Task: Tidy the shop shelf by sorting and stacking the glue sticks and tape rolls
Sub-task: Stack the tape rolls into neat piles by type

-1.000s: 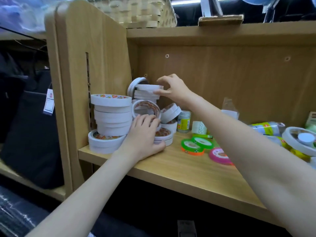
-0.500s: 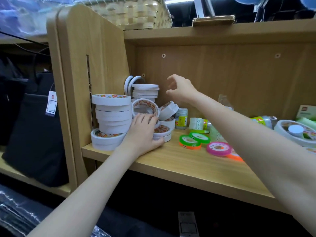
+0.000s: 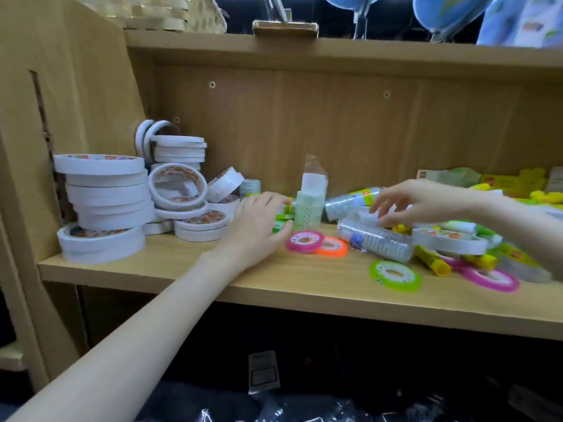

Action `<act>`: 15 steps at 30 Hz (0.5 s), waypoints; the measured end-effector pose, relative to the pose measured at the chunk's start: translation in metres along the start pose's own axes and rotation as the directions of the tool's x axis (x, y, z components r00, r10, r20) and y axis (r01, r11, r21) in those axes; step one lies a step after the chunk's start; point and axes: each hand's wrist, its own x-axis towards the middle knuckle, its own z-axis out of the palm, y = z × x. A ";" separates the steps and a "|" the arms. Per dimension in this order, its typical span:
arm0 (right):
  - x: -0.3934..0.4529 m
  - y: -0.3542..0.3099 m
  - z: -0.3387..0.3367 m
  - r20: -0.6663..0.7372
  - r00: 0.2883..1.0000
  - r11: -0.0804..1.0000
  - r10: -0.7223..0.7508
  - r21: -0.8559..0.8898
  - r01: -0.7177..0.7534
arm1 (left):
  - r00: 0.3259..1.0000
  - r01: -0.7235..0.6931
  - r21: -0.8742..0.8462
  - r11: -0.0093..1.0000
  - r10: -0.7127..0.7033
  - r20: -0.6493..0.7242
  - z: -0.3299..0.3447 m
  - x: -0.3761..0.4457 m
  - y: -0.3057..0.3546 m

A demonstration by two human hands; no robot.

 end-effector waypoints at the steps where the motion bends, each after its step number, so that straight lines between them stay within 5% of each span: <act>1: -0.003 0.002 0.007 0.051 0.998 0.997 0.034 -0.072 -0.030 | 0.999 -0.020 0.007 1.000 0.020 0.051 0.007 0.003 0.008; 5: -0.005 0.002 0.029 -0.005 0.997 0.980 0.079 -0.183 -0.078 | 0.944 -0.092 0.099 0.991 0.055 0.325 0.024 0.011 0.024; 8: 0.004 0.003 0.030 -0.046 0.993 0.989 0.108 -0.092 -0.112 | 0.941 -0.048 0.074 0.996 0.020 0.337 0.024 0.011 0.019; 10: 0.008 0.006 0.026 -0.080 0.986 0.974 0.149 0.182 -0.132 | 0.957 -0.057 0.108 0.993 0.024 0.289 0.022 0.009 0.018; 13: 0.010 0.004 0.016 -0.112 0.967 0.739 0.228 0.667 -0.097 | 0.967 -0.080 0.065 0.995 0.062 0.246 0.020 0.007 0.018; 15: 0.016 -0.001 0.014 -0.150 0.956 0.684 0.252 0.727 -0.066 | 0.960 -0.130 0.000 0.992 0.125 0.251 0.020 0.008 0.022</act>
